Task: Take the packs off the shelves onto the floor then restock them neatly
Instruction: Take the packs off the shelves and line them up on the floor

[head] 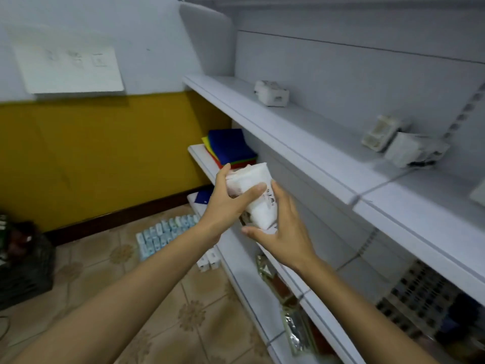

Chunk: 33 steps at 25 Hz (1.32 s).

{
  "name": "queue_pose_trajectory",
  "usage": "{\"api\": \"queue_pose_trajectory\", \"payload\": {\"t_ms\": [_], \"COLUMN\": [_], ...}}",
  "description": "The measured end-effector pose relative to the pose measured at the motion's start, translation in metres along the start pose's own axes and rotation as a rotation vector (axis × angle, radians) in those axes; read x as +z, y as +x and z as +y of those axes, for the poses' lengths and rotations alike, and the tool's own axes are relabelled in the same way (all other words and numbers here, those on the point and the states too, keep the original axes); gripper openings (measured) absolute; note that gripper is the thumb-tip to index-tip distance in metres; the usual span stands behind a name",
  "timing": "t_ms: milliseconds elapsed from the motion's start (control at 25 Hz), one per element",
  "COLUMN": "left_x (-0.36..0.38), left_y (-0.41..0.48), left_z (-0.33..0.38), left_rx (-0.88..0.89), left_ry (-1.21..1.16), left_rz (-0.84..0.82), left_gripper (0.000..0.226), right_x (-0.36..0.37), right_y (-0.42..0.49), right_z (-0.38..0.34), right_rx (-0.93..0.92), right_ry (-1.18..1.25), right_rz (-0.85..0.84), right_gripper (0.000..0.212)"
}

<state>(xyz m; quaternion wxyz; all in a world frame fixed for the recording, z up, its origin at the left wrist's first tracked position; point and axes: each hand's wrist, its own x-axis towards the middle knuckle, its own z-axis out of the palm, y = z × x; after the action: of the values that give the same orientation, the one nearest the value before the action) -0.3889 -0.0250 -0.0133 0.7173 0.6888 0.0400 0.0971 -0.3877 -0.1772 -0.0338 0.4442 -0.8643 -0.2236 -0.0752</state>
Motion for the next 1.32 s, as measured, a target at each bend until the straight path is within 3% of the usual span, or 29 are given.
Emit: {"api": "queue_pose_trajectory", "payload": {"t_ms": [160,280,360,480,560,640,720,800,920,1080,1200,1320], "left_x": [-0.113,-0.187,-0.220,-0.263,-0.283,-0.292,-0.297,-0.305,-0.321,-0.341,-0.355,-0.360], "left_y": [0.025,0.037,0.043,0.055,0.070,0.086,0.107,0.131,0.175,0.241,0.285,0.324], "left_z": [0.000,-0.012,-0.021,-0.032,-0.047,-0.064,-0.089,-0.115,-0.146,-0.174,-0.195,-0.223], "left_rx": [-0.123,-0.226,-0.206,-0.082,-0.032,-0.010,0.012,-0.034,-0.090,-0.208,-0.285,-0.331], "left_ry": [-0.070,-0.067,-0.045,0.191,0.336,0.454,0.596,0.677,0.625,0.508,0.377,0.275], "left_rz": [0.029,-0.084,0.012,0.125,0.109,0.046,-0.015,-0.020,-0.039,-0.148,-0.128,-0.134], "left_gripper": [0.093,0.069,0.064,0.068,0.070,0.069,0.090,0.118,0.113,0.099,0.082,0.078], "right_x": [0.093,0.155,0.188,0.225,0.246,0.269,0.291,0.310,0.348,0.408,0.437,0.457], "right_y": [0.053,0.082,0.093,0.117,0.133,0.147,0.164,0.183,0.223,0.285,0.329,0.362], "right_z": [-0.039,-0.067,-0.079,-0.086,-0.086,-0.080,-0.068,-0.054,-0.021,0.034,0.062,0.081], "right_rx": [0.168,0.265,0.323,0.387,0.379,0.379,0.384,0.409,0.471,0.823,0.949,0.922], "right_ry": [0.559,0.750,0.780,0.804,0.740,0.700,0.744,0.775,0.778,0.838,0.851,0.741], "right_rz": [0.051,-0.116,-0.185,-0.178,-0.217,-0.303,-0.369,-0.408,-0.391,-0.152,-0.184,-0.230], "right_gripper": [0.061,0.043,0.040,0.063,0.066,0.057,0.049,0.055,0.070,0.066,0.063,0.056]}}
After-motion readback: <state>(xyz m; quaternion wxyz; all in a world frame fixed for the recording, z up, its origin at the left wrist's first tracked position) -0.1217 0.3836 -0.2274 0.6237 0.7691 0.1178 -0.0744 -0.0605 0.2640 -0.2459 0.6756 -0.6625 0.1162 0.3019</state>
